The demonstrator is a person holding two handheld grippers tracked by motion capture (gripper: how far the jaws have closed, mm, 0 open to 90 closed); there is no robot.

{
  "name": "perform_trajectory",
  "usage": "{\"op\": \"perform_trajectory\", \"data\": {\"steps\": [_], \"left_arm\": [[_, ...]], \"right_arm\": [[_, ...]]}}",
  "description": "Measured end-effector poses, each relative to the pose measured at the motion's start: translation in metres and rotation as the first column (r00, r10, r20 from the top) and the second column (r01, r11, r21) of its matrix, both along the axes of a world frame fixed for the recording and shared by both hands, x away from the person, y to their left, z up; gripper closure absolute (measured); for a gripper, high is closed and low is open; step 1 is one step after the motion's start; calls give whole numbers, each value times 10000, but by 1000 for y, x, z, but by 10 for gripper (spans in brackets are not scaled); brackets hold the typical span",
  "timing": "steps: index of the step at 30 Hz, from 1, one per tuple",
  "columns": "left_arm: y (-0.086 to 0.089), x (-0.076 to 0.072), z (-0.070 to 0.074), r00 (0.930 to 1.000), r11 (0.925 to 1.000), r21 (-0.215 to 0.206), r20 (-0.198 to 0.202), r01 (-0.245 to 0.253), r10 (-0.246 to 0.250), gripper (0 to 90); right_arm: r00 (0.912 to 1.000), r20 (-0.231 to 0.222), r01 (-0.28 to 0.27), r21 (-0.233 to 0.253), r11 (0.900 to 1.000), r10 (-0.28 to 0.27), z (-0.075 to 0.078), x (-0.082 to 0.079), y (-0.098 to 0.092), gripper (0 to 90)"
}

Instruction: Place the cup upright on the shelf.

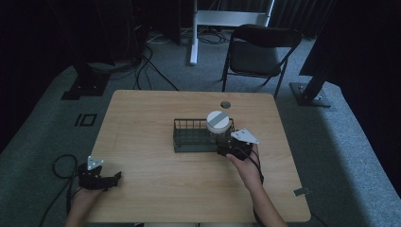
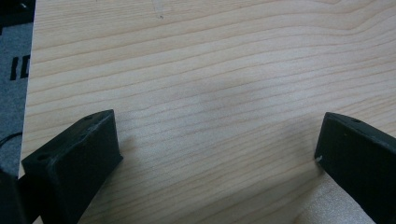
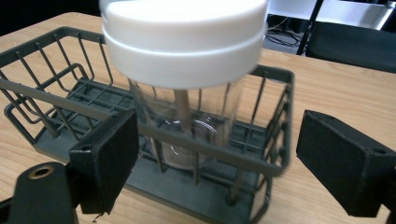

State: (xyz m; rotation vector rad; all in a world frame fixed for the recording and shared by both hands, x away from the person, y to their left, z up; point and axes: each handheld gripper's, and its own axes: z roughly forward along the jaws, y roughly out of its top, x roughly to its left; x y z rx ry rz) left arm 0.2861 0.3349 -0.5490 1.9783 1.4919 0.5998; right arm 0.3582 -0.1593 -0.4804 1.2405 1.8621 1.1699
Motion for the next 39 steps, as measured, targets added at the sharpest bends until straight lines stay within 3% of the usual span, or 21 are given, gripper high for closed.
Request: {"op": "perform_trajectory", "data": {"steps": [12,23,31,39], "left_arm": [[0,0,0,10000,10000,2,-1,2,-2,1],[0,0,0,10000,10000,2,0,1,-1,1],[0,0,0,10000,10000,-1,0,-3,3,1],[0,0,0,10000,10000,1,-1,-1,1,1]], "right_arm": [[9999,-78,79,265,9996,-77,-9,-15,-25,130],[9977,-516,440,202,9988,-429,-30,-17,-46,130],[9911,-1057,825,135,9965,-807,-49,-16,-63,130],[9821,-1408,1230,-226,9921,-1250,-62,-16,-79,129]]}}
